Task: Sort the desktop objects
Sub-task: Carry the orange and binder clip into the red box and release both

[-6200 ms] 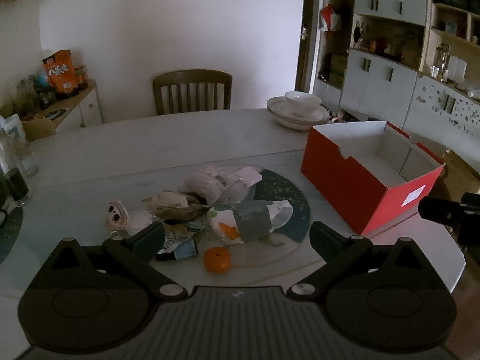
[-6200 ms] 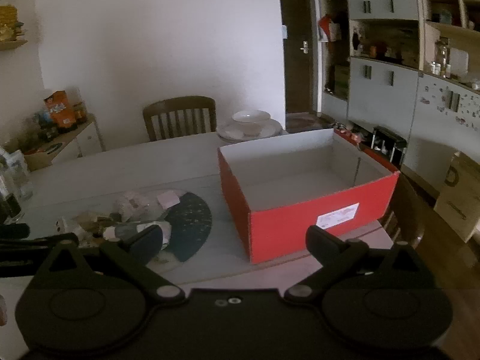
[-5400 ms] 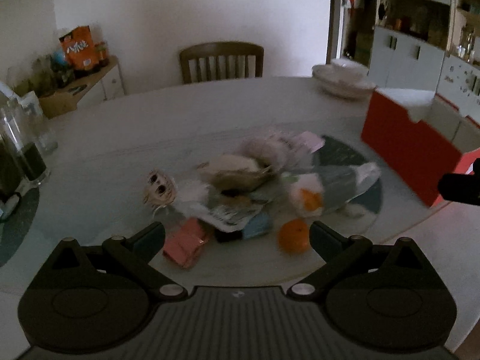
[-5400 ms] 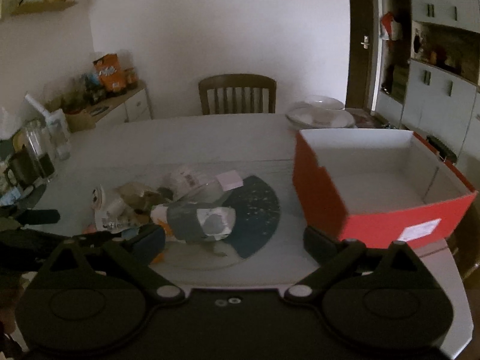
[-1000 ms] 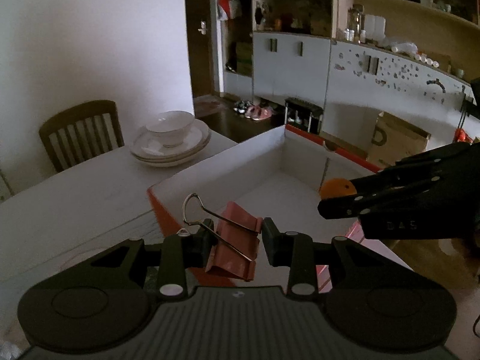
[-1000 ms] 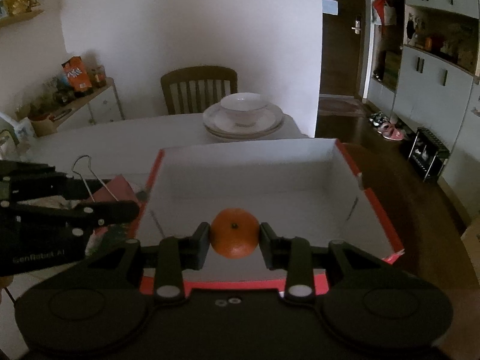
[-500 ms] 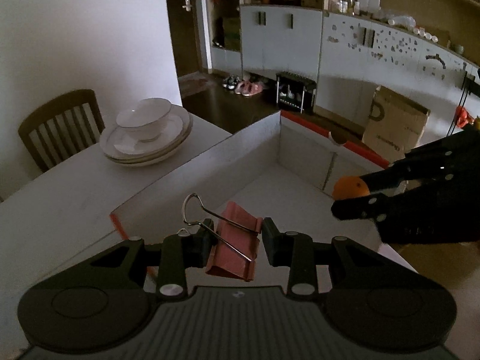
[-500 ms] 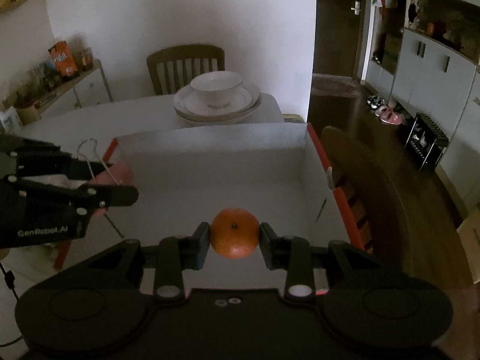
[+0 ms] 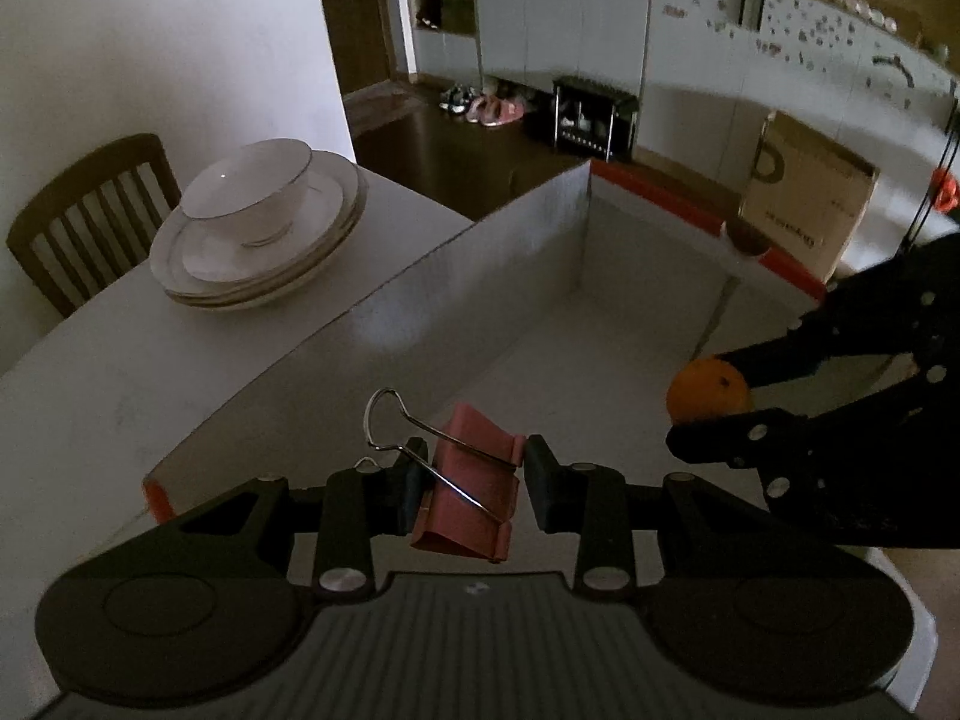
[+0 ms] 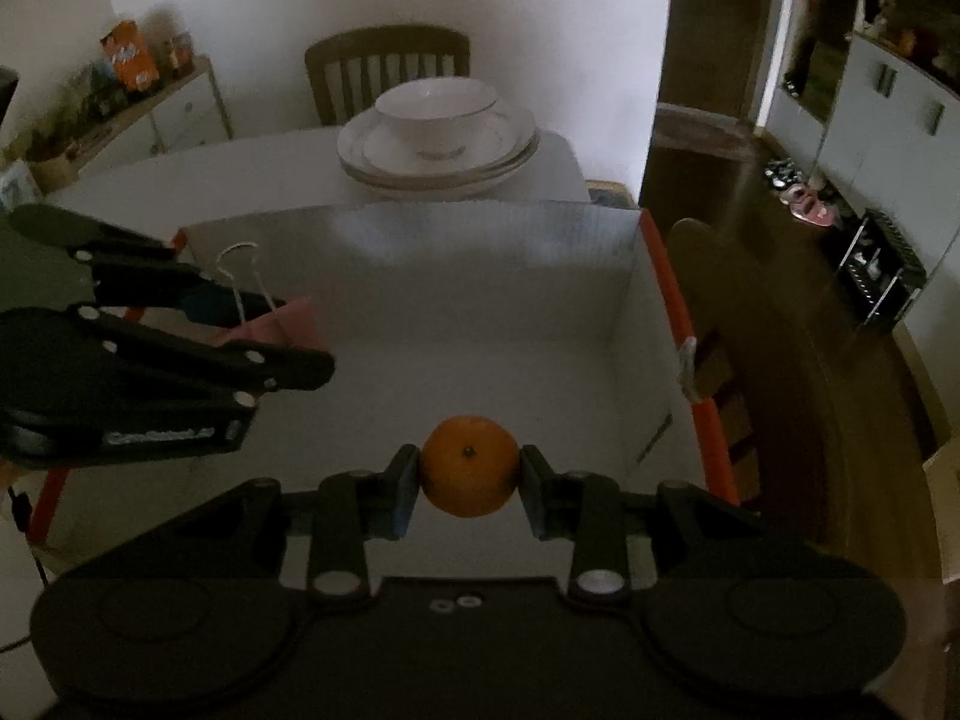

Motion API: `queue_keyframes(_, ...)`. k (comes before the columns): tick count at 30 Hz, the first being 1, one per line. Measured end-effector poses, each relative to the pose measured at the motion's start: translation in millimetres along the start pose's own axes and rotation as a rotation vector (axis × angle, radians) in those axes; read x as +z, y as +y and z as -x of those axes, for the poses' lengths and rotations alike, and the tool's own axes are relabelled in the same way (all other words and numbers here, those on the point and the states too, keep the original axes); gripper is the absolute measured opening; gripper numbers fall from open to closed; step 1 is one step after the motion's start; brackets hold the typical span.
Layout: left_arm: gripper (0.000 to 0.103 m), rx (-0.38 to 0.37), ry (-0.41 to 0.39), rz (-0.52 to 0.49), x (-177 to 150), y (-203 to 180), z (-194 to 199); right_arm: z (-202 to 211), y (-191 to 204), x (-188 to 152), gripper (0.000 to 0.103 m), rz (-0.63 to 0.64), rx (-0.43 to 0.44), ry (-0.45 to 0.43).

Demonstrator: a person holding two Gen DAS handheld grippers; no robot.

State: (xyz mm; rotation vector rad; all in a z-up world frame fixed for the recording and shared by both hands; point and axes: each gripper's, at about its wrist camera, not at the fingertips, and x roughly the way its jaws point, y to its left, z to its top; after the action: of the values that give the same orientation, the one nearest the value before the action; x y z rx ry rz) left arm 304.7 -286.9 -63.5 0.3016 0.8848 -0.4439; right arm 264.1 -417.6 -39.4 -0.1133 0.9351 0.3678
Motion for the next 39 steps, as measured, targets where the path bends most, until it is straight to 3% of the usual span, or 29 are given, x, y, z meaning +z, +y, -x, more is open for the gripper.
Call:
queue_keyframes(13,0.033,-0.084,0.223,-0.044,2.4,-3.9,-48.0,-36.5,-1.7,10.7,0.034,0.09,-0.005,0.171)
queue_keyframes(20,0.033,-0.112,0.309,-0.012,2.4,3.7,-63.0,-50.1,2.2,14.3,0.034,0.135,-0.002,0.26)
queue_keyframes(31,0.034,-0.12,0.34,-0.032,7.4,2.8,-64.1,-59.4,-0.4,15.4,0.035,0.151,0.01,0.325)
queue_keyframes(34,0.035,-0.118,0.345,-0.031,7.8,3.9,-62.8,-60.9,0.1,16.2,0.04,0.157,0.023,0.349)
queue_keyframes(39,0.047,-0.125,0.35,-0.027,7.1,6.4,-56.5,-56.4,-5.3,19.4,0.05,0.148,0.037,0.347)
